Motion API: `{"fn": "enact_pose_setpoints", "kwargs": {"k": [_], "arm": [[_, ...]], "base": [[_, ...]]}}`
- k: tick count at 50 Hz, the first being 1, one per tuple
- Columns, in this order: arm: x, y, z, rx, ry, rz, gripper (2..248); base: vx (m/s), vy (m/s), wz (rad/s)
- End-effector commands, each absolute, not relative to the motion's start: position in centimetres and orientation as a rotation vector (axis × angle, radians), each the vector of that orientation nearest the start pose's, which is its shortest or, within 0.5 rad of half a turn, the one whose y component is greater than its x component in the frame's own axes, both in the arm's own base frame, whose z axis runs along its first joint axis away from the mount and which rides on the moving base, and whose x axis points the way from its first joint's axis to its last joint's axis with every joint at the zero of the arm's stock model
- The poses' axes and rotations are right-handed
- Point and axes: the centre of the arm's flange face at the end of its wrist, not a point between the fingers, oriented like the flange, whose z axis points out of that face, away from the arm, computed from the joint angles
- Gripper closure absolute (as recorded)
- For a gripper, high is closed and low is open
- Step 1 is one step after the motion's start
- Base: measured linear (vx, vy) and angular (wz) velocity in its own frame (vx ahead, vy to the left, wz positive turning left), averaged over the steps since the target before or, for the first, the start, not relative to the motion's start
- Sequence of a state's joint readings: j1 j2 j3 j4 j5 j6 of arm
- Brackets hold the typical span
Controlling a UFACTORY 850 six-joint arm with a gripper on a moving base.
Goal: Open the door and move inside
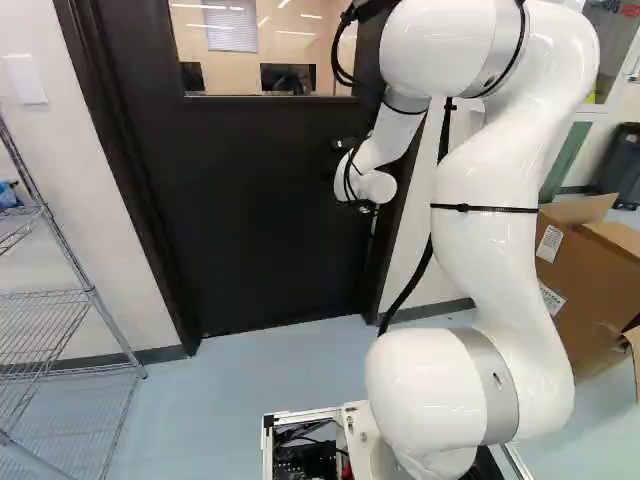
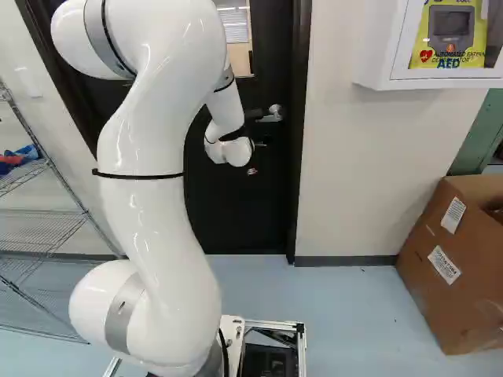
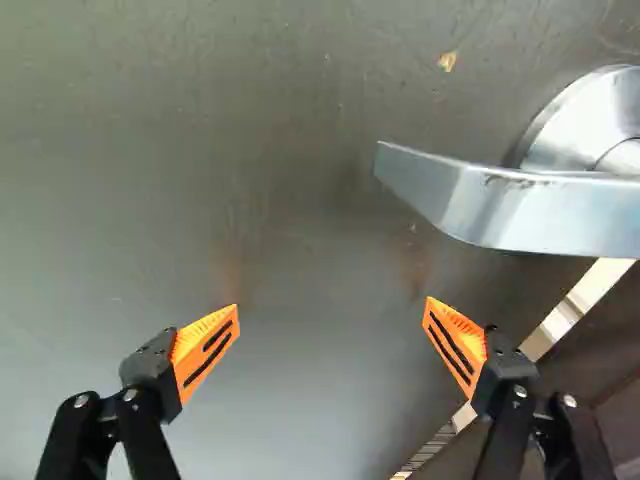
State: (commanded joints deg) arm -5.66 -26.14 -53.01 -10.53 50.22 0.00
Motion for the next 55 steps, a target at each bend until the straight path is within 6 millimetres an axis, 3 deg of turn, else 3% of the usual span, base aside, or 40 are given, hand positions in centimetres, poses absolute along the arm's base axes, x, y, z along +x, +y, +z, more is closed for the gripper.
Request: {"fn": "enact_pose_setpoints", "kwargs": {"k": [55], "arm": [[66.4,-3.4,36.9,-2.407,-0.201,-2.029,3]], "base": [[0.0,0.0,0.0]]}}
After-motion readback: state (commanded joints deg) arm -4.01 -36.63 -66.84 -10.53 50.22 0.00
